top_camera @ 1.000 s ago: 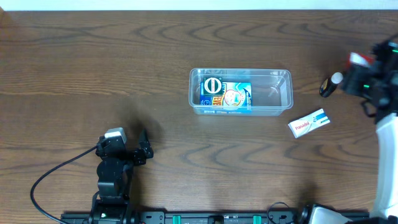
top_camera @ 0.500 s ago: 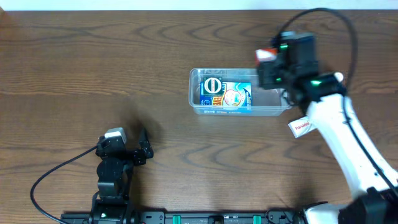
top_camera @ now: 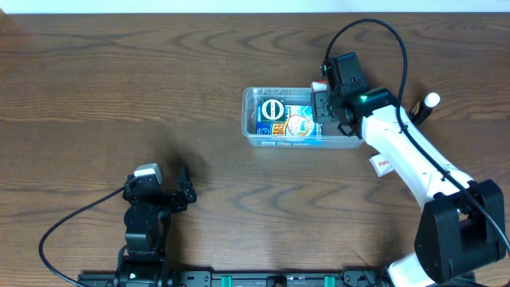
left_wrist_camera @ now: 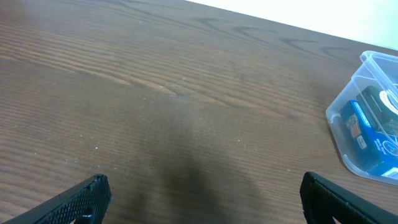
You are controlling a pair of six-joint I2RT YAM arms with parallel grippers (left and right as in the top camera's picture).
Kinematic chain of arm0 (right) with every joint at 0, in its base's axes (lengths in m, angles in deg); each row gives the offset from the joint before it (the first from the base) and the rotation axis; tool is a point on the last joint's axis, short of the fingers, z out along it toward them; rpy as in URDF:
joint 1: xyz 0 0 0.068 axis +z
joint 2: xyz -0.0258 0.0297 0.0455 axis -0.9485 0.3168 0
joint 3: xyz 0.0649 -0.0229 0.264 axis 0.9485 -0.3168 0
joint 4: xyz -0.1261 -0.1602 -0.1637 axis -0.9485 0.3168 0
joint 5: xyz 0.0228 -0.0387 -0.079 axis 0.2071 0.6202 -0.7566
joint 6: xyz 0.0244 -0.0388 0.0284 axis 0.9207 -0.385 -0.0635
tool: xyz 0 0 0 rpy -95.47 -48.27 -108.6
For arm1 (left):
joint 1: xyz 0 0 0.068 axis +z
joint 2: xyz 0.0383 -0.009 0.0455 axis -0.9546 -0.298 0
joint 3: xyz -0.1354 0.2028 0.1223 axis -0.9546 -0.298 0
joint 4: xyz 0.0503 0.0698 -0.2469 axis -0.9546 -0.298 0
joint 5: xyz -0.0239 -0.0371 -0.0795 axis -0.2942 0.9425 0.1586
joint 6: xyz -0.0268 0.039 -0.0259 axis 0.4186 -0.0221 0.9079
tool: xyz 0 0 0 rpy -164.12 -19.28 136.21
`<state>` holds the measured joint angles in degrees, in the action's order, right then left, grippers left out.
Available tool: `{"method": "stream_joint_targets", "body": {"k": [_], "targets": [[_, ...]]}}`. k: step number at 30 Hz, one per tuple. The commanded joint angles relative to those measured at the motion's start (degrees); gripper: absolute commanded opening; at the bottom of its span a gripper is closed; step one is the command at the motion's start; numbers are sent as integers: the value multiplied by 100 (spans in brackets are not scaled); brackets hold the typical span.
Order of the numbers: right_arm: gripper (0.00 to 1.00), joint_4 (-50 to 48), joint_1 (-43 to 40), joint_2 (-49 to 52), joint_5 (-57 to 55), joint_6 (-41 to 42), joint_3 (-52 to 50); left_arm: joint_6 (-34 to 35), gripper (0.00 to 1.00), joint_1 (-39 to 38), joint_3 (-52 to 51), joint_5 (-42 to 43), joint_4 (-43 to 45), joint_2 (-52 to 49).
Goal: Pack container
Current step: 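Carry the red box left and lower it into the container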
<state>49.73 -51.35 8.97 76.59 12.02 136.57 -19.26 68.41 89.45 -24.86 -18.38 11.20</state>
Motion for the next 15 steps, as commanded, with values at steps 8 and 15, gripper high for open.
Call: {"method": "stream_joint_targets", "body": {"k": [8, 15], "targets": [[66, 570, -31, 31, -463, 330, 35, -37, 98, -22, -125, -90, -205, -2], [66, 693, -68, 184, -542, 380, 33, -35, 98, -22, -125, -87, -205, -2]]}}
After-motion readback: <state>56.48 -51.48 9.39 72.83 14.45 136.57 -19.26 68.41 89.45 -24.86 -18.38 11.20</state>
